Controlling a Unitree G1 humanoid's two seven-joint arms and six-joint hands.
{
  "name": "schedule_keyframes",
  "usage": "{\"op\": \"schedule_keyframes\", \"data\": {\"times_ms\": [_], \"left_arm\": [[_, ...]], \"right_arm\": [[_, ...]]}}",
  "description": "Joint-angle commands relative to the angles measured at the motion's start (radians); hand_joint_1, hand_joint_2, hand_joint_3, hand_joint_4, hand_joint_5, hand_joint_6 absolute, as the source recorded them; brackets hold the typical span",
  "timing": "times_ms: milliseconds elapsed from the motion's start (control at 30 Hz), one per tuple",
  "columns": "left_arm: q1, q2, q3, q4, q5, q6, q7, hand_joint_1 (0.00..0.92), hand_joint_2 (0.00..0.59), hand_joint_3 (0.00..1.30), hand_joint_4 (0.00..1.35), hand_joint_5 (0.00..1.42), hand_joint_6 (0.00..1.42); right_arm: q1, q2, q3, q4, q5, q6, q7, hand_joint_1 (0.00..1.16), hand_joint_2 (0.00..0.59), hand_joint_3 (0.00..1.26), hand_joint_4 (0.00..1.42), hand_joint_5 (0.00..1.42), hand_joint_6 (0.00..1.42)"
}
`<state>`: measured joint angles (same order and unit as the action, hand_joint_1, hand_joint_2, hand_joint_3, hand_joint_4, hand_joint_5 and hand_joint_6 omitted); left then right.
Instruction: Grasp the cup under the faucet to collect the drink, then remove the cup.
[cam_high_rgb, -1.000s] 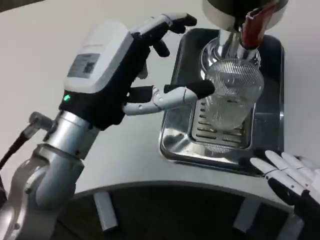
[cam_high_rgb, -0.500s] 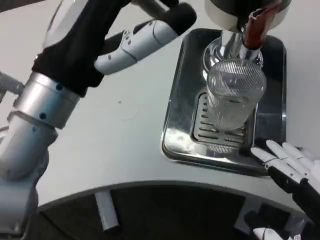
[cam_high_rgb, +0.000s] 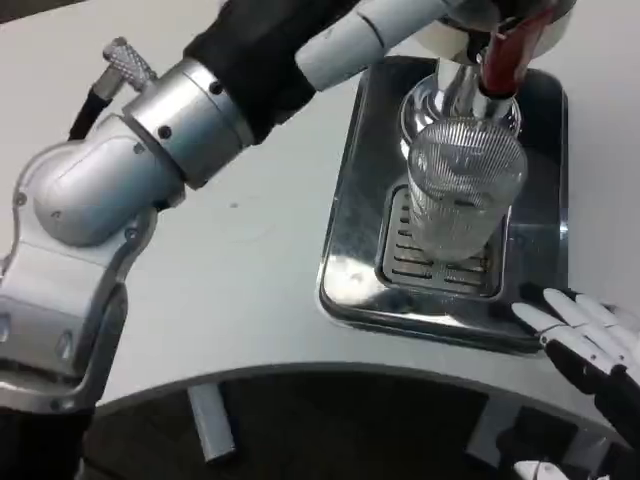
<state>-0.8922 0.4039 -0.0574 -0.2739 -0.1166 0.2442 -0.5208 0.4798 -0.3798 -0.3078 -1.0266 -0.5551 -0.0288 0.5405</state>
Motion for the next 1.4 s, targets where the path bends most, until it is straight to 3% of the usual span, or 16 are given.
{"op": "schedule_keyframes", "data": {"times_ms": [33, 200, 633, 967, 1400], "left_arm": [[-0.029, -0.004, -0.014, -0.016, -0.029, 0.039, -0.032, 0.0, 0.136, 0.22, 0.14, 0.23, 0.33], [-0.054, 0.004, -0.035, 0.006, -0.035, 0.102, -0.061, 0.0, 0.126, 0.16, 0.08, 0.19, 0.28], [-0.074, -0.004, -0.098, 0.09, 0.007, 0.112, -0.085, 0.0, 0.098, 0.15, 0.07, 0.17, 0.25], [-0.07, 0.0, -0.153, 0.137, 0.066, 0.08, -0.107, 0.0, 0.094, 0.15, 0.08, 0.18, 0.24], [-0.047, 0.031, -0.183, 0.168, 0.155, -0.011, -0.121, 0.0, 0.079, 0.15, 0.08, 0.18, 0.22]], "right_arm": [[0.03, 0.004, -0.023, -0.014, 0.026, -0.013, -0.016, 0.42, 0.429, 0.11, 0.0, 0.0, 0.0], [0.036, 0.002, -0.031, -0.019, 0.041, -0.02, -0.02, 0.42, 0.429, 0.11, 0.01, 0.0, 0.0], [0.074, 0.009, -0.069, -0.021, 0.082, -0.069, -0.03, 0.42, 0.429, 0.11, 0.01, 0.0, 0.0], [0.1, 0.032, -0.088, -0.021, 0.102, -0.112, -0.029, 0.42, 0.429, 0.11, 0.01, 0.0, 0.0], [0.091, 0.046, -0.083, -0.021, 0.107, -0.12, -0.02, 0.42, 0.429, 0.11, 0.01, 0.0, 0.0]]}}
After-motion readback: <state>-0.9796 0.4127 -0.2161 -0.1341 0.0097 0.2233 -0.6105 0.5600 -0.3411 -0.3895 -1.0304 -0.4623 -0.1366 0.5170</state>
